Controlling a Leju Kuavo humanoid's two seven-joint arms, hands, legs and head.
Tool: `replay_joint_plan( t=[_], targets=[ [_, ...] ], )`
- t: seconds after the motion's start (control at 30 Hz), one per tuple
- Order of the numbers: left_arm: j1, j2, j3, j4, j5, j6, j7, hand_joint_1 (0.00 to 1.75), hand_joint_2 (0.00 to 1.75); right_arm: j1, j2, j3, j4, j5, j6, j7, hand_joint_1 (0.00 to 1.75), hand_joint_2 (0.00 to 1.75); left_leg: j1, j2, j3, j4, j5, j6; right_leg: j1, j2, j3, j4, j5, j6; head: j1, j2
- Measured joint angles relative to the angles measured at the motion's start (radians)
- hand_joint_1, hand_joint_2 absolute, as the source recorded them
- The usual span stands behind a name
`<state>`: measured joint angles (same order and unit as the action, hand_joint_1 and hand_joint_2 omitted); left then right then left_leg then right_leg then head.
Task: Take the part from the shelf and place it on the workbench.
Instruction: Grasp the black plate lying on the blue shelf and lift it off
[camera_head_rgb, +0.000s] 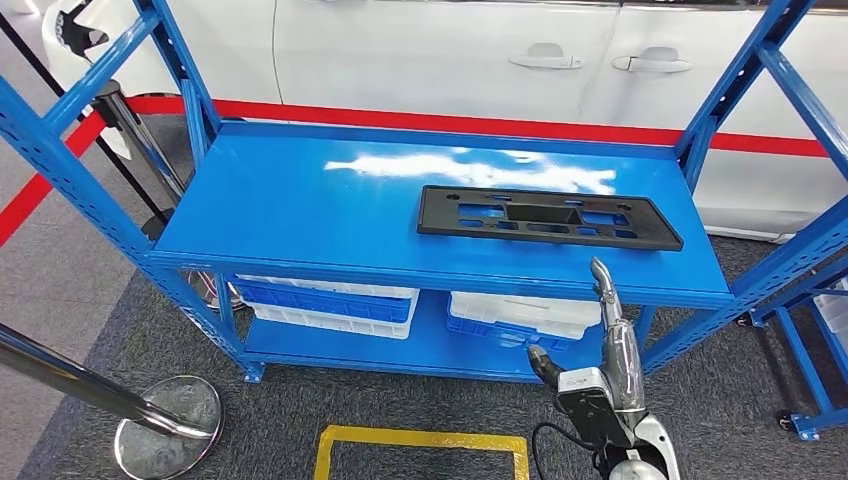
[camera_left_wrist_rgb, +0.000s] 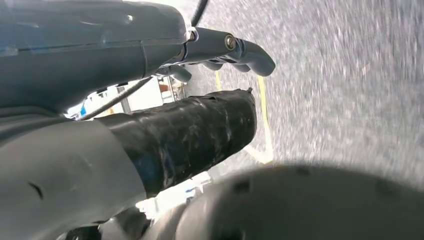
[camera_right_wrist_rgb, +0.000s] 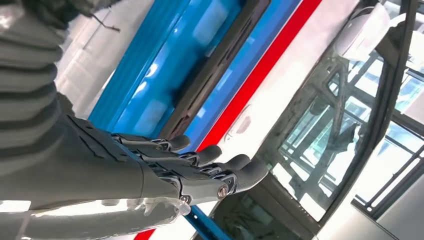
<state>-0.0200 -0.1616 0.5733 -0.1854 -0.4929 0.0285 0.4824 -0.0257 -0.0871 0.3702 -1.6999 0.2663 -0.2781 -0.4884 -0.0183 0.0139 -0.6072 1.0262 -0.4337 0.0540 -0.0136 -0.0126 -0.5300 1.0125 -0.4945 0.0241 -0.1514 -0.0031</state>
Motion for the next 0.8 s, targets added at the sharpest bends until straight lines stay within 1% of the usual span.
replay_joint_plan(
  t=[0.1, 0.23, 0.4, 0.5, 0.63, 0.7, 0.8],
  targets=[
    [0.000, -0.001, -0.001, 0.000, -0.003, 0.022, 0.001, 0.00, 0.00, -0.012, 0.000, 0.005, 0.010, 0.000, -0.001, 0.002, 0.00, 0.00, 0.000, 0.000, 0.000, 0.000, 0.000, 0.000, 0.000, 0.000, 0.000, 0.000, 0.000, 0.000, 0.000, 0.000],
    [0.000, -0.001, -0.003, 0.000, -0.004, 0.023, 0.001, 0.00, 0.00, -0.021, 0.000, 0.011, 0.015, 0.001, -0.001, 0.012, 0.00, 1.75, 0.000, 0.000, 0.000, 0.000, 0.000, 0.000, 0.000, 0.000, 0.000, 0.000, 0.000, 0.000, 0.000, 0.000],
    [0.001, -0.001, -0.007, 0.000, -0.009, 0.018, 0.002, 0.00, 0.00, -0.028, -0.001, 0.019, 0.016, 0.022, -0.023, 0.043, 0.00, 1.75, 0.000, 0.000, -0.001, 0.000, 0.000, 0.000, 0.000, 0.000, 0.000, 0.000, 0.000, 0.000, 0.000, 0.000],
    [0.001, -0.001, -0.007, 0.000, -0.012, 0.018, 0.002, 0.00, 0.00, -0.031, -0.003, 0.024, 0.025, 0.057, -0.033, 0.101, 0.00, 1.75, 0.000, 0.000, -0.001, 0.000, 0.000, 0.000, 0.000, 0.000, 0.000, 0.000, 0.000, 0.000, 0.000, 0.000],
    [0.000, -0.002, -0.009, 0.000, -0.026, 0.011, 0.002, 0.00, 0.00, -0.048, -0.003, 0.038, 0.061, 0.074, -0.009, 0.197, 0.00, 1.75, 0.000, 0.000, -0.001, 0.000, 0.000, 0.000, 0.000, 0.000, -0.001, 0.000, 0.000, 0.000, 0.000, 0.000],
    [0.000, -0.002, -0.013, 0.000, -0.029, 0.008, 0.002, 0.00, 0.00, -0.059, -0.003, 0.046, 0.081, 0.086, -0.008, 0.221, 0.00, 1.75, 0.000, 0.000, -0.001, 0.000, 0.000, 0.000, 0.000, 0.000, -0.001, 0.000, 0.000, 0.000, 0.000, 0.000],
    [0.001, -0.002, -0.019, 0.000, -0.030, 0.007, 0.002, 0.00, 0.00, -0.069, -0.003, 0.054, 0.100, 0.101, -0.011, 0.234, 0.00, 1.75, 0.000, 0.000, -0.001, 0.000, 0.000, 0.000, 0.000, 0.000, -0.001, 0.000, 0.000, 0.000, 0.000, 0.000]
  ],
)
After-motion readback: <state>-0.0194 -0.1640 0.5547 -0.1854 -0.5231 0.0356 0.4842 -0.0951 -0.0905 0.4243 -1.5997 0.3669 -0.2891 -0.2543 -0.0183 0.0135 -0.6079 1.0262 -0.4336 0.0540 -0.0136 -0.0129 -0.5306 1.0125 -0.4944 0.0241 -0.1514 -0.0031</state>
